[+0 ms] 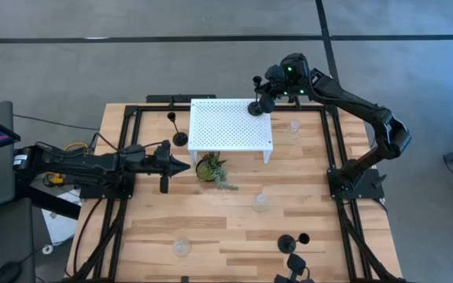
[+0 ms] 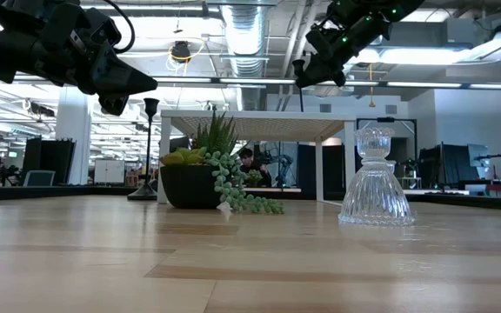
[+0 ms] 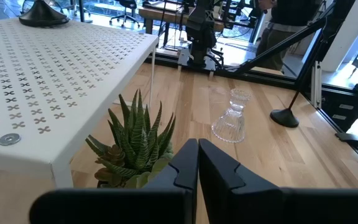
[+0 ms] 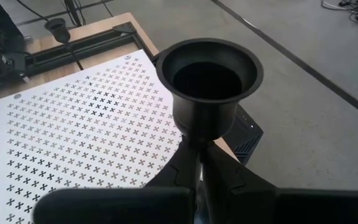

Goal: Pick & Place candle stick holders
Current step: Put the middle black candle holder on the shelf

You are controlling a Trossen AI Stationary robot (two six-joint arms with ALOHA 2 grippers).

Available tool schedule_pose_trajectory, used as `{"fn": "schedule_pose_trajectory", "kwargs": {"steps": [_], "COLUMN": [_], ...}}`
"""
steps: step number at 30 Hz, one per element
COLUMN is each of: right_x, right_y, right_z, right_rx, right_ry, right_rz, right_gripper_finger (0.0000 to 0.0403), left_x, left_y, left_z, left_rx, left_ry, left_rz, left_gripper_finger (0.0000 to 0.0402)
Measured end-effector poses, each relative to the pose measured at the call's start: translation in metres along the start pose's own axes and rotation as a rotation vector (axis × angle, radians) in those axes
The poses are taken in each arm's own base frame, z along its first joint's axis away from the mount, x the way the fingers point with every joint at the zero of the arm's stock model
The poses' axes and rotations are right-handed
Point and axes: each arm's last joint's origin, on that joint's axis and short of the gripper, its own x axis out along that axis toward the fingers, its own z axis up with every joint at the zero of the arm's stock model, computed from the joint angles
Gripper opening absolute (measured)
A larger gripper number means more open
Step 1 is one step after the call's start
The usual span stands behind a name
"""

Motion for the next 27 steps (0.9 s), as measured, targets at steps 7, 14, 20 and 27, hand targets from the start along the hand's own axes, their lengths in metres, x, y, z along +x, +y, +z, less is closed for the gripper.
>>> {"fn": "schedule_pose_trajectory", "kwargs": {"steps": [7, 14, 20, 27], "right_x": [0.000, 0.000, 0.001, -0.017], "right_y": [0.000, 0.002, 0.006, 0.002], "right_z": [0.000, -0.001, 0.000, -0.003], "right_rx": [0.001, 0.000, -0.014, 0.006], "right_ry": [0.002, 0.008, 0.009, 0.055], "right_rz": [0.004, 0.007, 0.013, -0.037], "right_gripper_finger": [0.0045, 0.0091, 0.0137, 0.0186], "left_x": [0.000, 0.000, 0.000, 0.000], "left_y": [0.000, 0.000, 0.000, 0.000], "left_z": [0.000, 0.000, 0.000, 0.000], "left_rx": [0.000, 0.000, 0.000, 0.000], "left_ry": [0.000, 0.000, 0.000, 0.000], "left_rz": [0.000, 0.000, 0.000, 0.001], "left_gripper_finger": [0.0012, 0.0012, 0.0012, 0.0012]}}
